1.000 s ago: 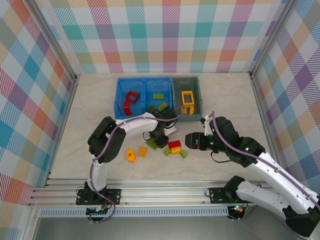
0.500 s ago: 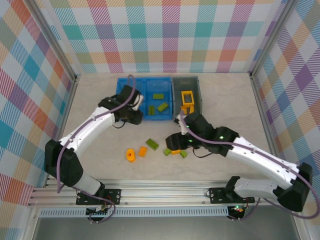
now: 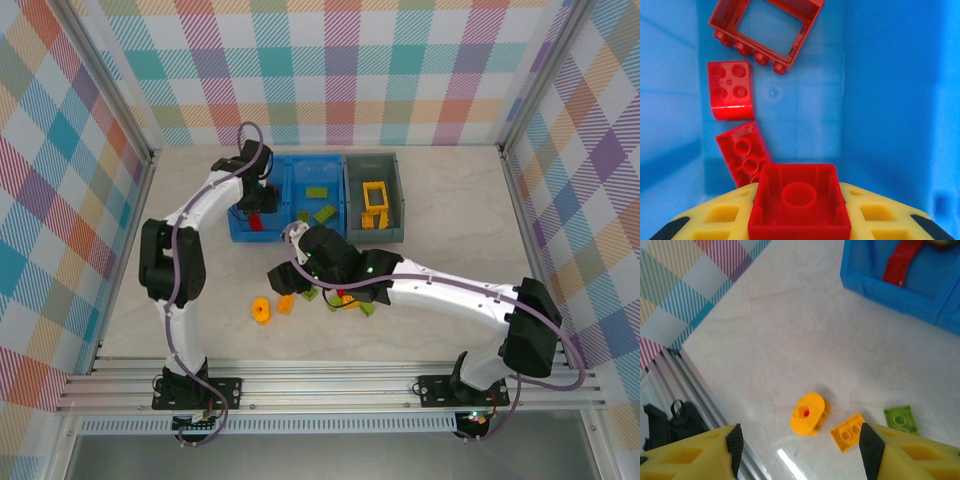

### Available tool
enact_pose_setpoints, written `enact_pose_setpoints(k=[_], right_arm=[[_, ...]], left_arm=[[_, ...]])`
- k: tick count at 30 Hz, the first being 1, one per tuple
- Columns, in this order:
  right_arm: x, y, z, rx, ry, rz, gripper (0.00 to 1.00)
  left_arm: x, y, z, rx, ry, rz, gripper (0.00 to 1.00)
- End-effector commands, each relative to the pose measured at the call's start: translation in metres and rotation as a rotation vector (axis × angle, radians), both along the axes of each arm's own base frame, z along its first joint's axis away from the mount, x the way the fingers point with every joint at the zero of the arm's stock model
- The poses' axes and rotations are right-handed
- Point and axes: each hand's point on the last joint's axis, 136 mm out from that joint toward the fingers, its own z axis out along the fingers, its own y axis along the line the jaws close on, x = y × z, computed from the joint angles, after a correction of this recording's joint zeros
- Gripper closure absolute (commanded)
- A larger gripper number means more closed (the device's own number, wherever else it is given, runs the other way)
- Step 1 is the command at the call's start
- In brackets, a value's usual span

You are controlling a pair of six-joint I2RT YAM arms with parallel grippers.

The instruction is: Sort the legos into containers by color

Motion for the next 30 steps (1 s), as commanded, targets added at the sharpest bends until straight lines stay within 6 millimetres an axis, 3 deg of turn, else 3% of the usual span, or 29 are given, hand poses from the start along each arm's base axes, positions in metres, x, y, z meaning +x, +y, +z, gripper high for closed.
enact_pose_setpoints(k=[1,6,11,15,20,24,30], right_arm=[[0.009,0.008,0.037,0.098,-0.066,-0.027,0.35],[0.006,0.003,0.033,0.088,-0.054,-0.028,0.35],[0.004,-0.003,0.023,0.075,-0.033,-0.040,0.34],[0.002,-0.009,0.013,0.056,-0.016,-0.053,0.34],[-0.002,-0.014,-0.008,-0.009,0.008,-0.046,0.35],[-0.018,-0.002,-0.040,-0.127,0.038,0.002,0.34],[-0.046,0.038,-0.082,-0.227,0.184,0.008,0.34]], left_arm=[[0.014,0.013,-0.006,-0.027,0.027,0.085,0.70],[0.027,0.011,-0.022,-0.061,0.045,0.100,0.65],[0.026,0.010,-0.029,-0.078,0.059,0.108,0.48],[0.023,0.011,-0.013,-0.087,0.033,0.110,0.39],[0.016,0.009,0.035,-0.133,-0.055,0.117,0.41],[-0.013,0.016,0.083,-0.169,-0.141,0.152,0.40],[-0.102,0.044,0.126,-0.188,-0.250,0.237,0.37]])
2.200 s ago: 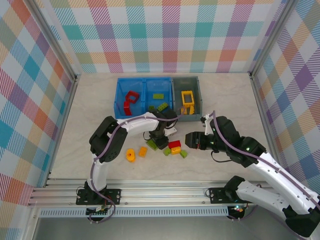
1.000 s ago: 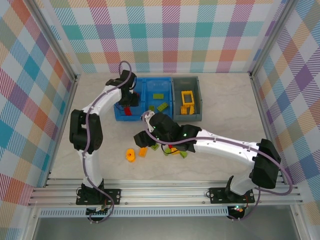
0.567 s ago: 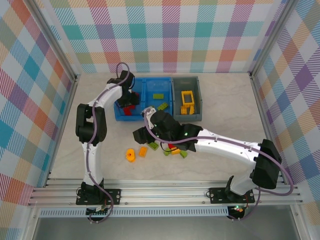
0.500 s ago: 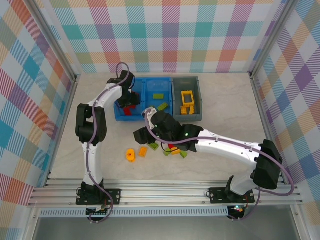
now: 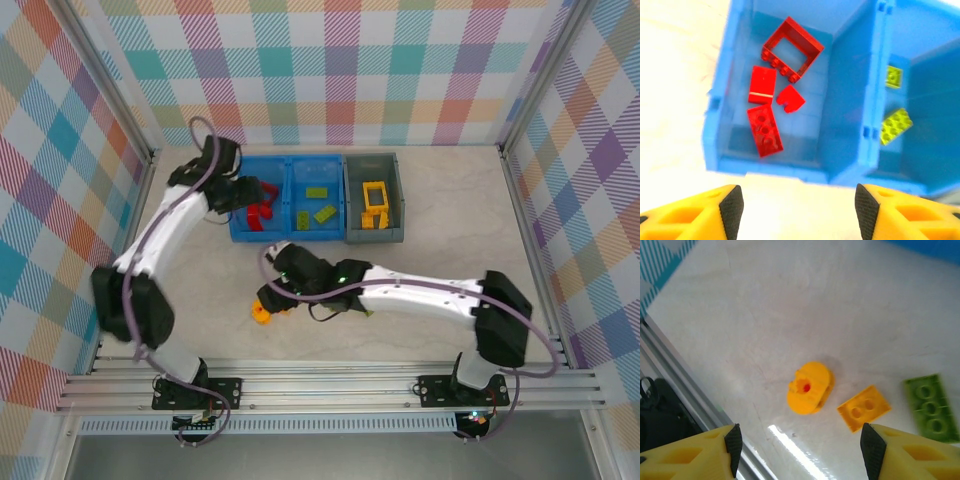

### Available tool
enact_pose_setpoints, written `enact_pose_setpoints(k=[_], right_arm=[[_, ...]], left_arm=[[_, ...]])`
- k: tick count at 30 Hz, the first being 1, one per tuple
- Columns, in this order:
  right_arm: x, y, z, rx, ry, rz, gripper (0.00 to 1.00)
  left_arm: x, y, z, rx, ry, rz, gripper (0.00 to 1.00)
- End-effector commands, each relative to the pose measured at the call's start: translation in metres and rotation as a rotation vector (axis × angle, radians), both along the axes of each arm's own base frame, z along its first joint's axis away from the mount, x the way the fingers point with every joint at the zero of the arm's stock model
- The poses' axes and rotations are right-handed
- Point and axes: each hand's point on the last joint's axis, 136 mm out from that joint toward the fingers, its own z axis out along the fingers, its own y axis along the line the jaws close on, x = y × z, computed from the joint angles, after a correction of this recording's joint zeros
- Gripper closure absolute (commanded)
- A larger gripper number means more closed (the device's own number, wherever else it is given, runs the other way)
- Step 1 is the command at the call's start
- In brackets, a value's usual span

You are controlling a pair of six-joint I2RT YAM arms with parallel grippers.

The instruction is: Sort the legos into containers by color

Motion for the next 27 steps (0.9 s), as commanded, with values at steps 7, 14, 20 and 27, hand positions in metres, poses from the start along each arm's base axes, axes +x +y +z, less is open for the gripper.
enact_pose_setpoints(k=[7,14,20,27], right_arm=[[-0.011,0.022,-0.064,-0.258,0.249,-0.221,0.34],[0.003,0.025,-0.091,-0.410,0.272,-0.318,0.31],[0.009,0.034,-0.098,-0.424,0.275,-0.323,0.32],[0.015,0.041,-0.114,-0.451,0.292,-0.332,0.34]], left_arm=[[-0.150,0.031,0.047,-0.127,-0.190,0.058,0.29],[-0.213,0.037,0.056,-0.201,-0.243,0.029,0.28],[-0.252,0.051,0.073,-0.228,-0.358,0.057,0.27],[-0.299,0.073,0.068,-0.247,-0.392,0.135,0.29]])
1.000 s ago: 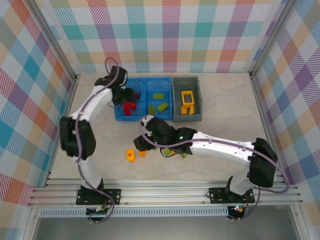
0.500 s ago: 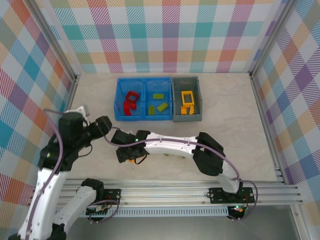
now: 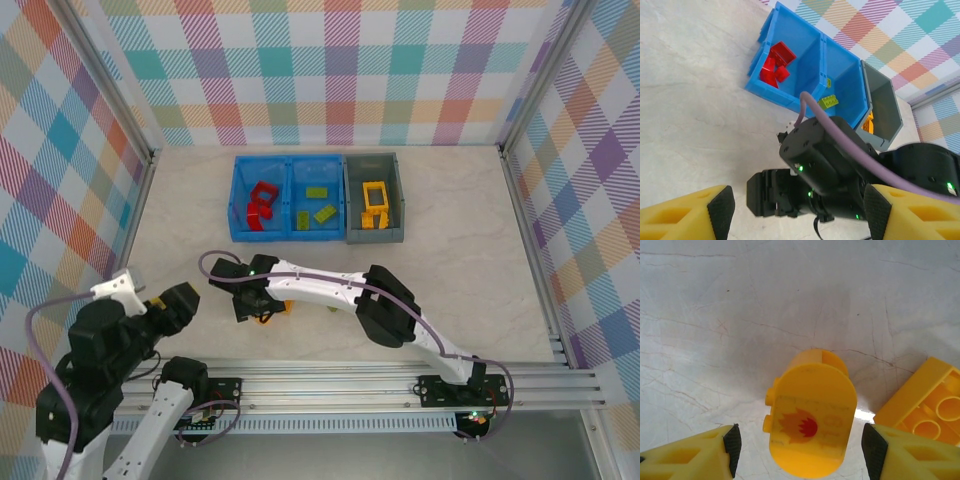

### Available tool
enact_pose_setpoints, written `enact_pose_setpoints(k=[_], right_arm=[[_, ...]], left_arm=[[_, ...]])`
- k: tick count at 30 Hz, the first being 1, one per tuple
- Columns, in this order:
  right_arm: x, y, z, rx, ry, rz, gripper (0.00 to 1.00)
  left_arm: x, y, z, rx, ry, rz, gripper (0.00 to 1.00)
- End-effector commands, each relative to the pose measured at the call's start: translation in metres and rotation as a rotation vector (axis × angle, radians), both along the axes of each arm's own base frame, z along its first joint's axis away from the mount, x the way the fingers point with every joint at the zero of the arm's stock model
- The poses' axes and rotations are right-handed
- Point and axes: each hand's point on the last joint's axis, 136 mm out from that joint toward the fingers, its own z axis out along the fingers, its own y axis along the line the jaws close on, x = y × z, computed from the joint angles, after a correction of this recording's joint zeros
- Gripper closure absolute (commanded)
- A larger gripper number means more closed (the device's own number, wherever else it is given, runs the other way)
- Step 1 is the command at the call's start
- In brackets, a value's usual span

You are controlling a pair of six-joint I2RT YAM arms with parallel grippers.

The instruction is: Sort the legos into containers by color

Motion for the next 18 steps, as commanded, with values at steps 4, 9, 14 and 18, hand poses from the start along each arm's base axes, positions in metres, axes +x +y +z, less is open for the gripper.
enact_pose_setpoints(k=[4,9,14,18], right_arm=[[0.007,-0.006,-0.013,-0.064,0.016,-0.041,0.36],[0.008,0.000,-0.018,-0.050,0.017,-0.035,0.39],[0.010,0.002,-0.025,-0.059,0.019,-0.040,0.45],[0.009,0.004,-0.024,-0.054,0.021,-0.038,0.52]], left_arm=[[-0.038,0.005,-0.018,-0.073,0.040,0.011,0.32],[-0.061,0.000,-0.040,-0.130,0.123,-0.010,0.35],[-0.088,-0.002,-0.070,-0.174,0.262,-0.015,0.36],[-0.095,0.000,-0.076,-0.194,0.260,0.001,0.36]])
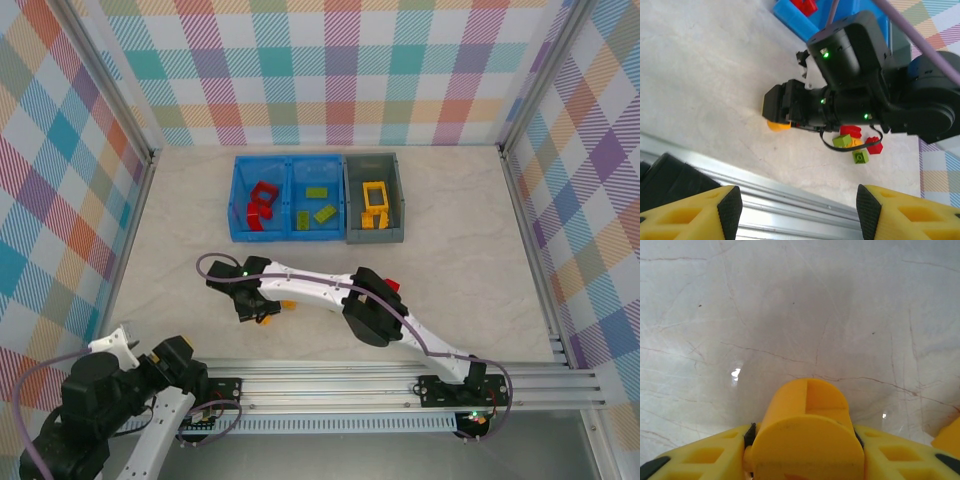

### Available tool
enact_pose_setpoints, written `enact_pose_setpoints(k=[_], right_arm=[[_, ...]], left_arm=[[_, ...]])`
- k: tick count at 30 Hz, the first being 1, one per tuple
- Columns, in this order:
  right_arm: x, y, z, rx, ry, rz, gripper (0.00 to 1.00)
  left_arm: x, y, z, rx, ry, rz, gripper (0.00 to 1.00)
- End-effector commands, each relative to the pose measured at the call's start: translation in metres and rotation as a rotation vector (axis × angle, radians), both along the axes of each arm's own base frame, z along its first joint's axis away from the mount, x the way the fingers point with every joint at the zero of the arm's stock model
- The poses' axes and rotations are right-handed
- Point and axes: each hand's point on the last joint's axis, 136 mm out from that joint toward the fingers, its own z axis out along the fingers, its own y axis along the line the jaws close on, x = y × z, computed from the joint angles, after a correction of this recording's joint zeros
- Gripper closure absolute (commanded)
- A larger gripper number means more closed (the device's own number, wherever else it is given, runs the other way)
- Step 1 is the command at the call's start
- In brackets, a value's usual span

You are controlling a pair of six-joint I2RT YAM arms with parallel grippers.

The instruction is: Sort the legos into containers by color

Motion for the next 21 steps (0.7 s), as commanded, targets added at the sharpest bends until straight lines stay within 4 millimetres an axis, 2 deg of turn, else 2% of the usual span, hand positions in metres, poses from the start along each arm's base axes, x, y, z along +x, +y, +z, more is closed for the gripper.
enact_pose_setpoints(k=[1,3,5,8,9,11,14,17,21], right_arm=[[0.003,-0.003,0.004,-0.009,0.000,-0.017,0.54],[0.004,-0.002,0.011,0.002,-0.011,-0.009,0.59],[0.006,-0.002,0.026,0.023,-0.041,0.004,0.61],[0.016,-0.012,0.073,0.070,-0.133,0.015,0.64],[0.022,-0.019,0.095,0.091,-0.177,0.014,0.65],[0.036,-0.042,0.136,0.134,-0.250,0.002,0.65],[0.063,-0.086,0.176,0.174,-0.310,-0.039,0.66],[0.096,-0.137,0.196,0.191,-0.329,-0.099,0.67],[0.145,-0.201,0.205,0.224,-0.347,-0.197,0.69]], left_arm=[[-0.011,-0.004,-0.015,-0.042,0.062,-0.012,0.36],[-0.004,-0.009,-0.011,-0.060,0.044,-0.027,0.37],[0.003,-0.014,-0.006,-0.072,0.029,-0.040,0.37],[0.018,-0.028,0.008,-0.103,-0.004,-0.102,0.37],[0.025,-0.035,0.015,-0.117,-0.017,-0.132,0.37],[0.041,-0.052,0.028,-0.155,-0.036,-0.201,0.36],[0.067,-0.070,0.047,-0.188,-0.062,-0.266,0.36],[0.094,-0.084,0.057,-0.207,-0.055,-0.310,0.35],[0.137,-0.103,0.061,-0.252,-0.031,-0.338,0.37]])
